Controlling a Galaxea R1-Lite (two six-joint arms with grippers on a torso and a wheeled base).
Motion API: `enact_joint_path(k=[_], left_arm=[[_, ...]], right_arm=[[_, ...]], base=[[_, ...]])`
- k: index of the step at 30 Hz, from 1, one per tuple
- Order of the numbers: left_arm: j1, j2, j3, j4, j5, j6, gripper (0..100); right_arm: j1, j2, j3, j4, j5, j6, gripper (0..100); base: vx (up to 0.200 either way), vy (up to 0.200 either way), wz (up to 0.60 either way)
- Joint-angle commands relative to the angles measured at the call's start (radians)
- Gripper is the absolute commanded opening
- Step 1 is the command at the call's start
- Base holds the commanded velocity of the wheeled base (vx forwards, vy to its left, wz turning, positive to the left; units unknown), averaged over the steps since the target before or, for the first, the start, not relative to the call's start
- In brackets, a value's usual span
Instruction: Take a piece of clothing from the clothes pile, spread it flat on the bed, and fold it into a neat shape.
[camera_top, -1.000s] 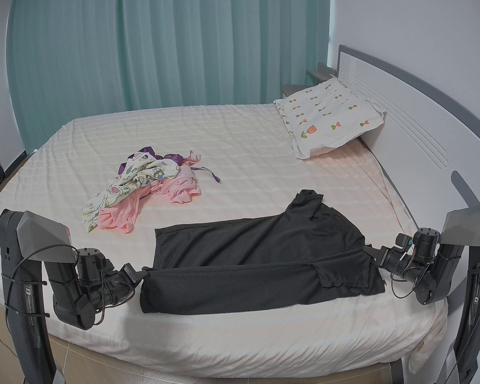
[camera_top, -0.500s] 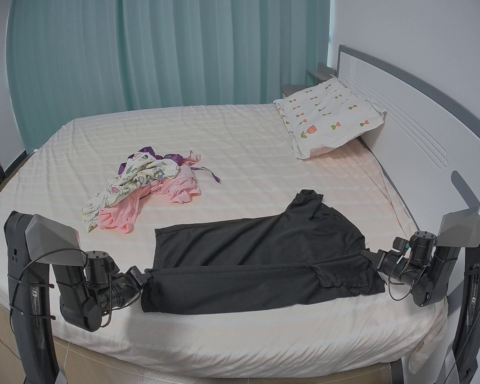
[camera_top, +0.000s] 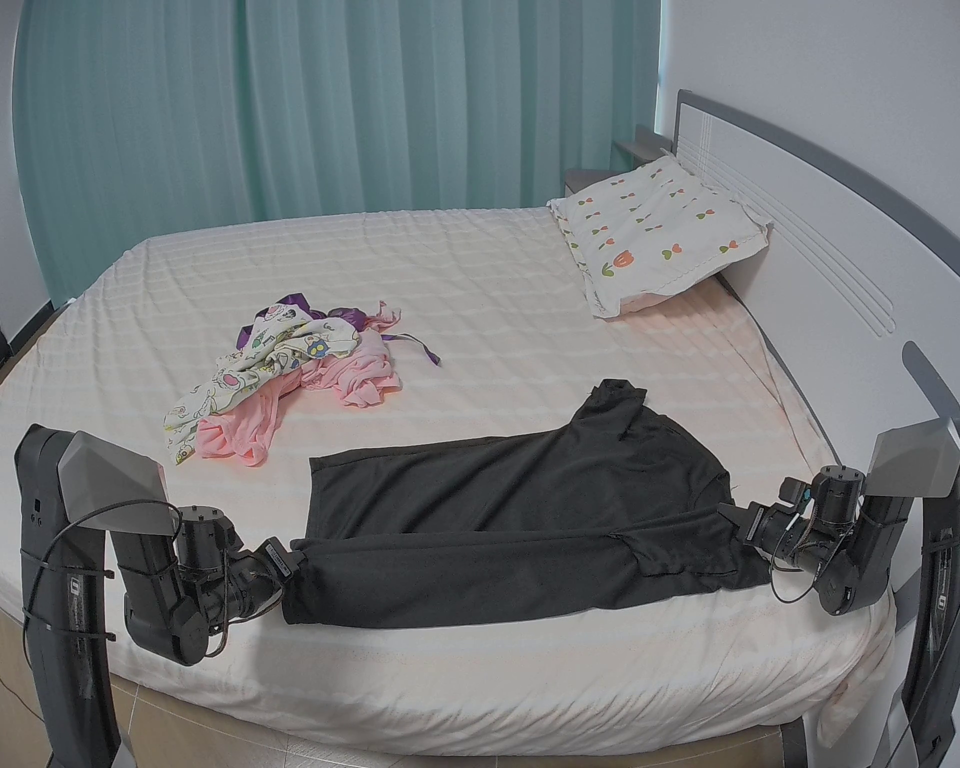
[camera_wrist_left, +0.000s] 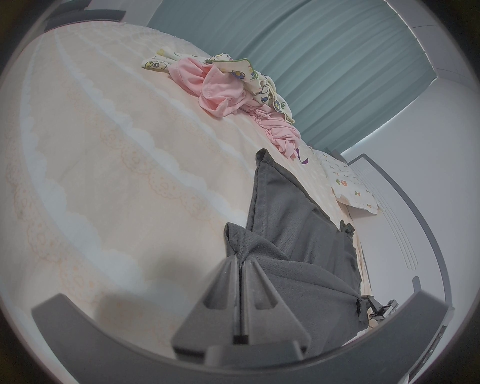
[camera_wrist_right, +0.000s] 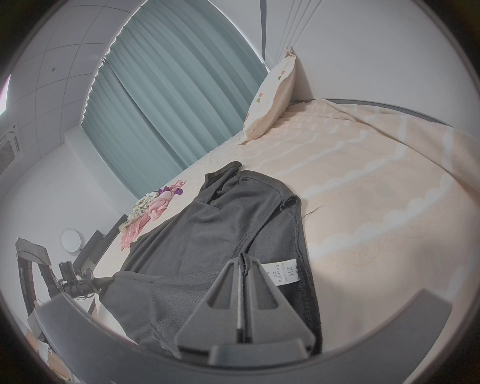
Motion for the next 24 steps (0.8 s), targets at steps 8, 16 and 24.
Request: enact_joint_path(k=[8, 16, 24], left_arm=[[-0.003, 0.007, 0.000, 0.000, 0.000, 0.012, 0], [-0.003, 0.007, 0.001, -0.006, 0.000, 0.010, 100], [0.008, -0.009, 0.029, -0.034, 0.002, 0.003, 100]], right_arm=[[0.002, 0.009, -0.005, -0.001, -0.006, 0.000, 0], [0.002, 0.004, -0.002, -0.014, -0.006, 0.000, 100], [-0.032, -0.059, -0.005, -0.045, -0.060, 0.068, 100]], base=[[0.000, 0.000, 0.00], [0.000, 0.000, 0.00], [0.000, 0.000, 0.00]])
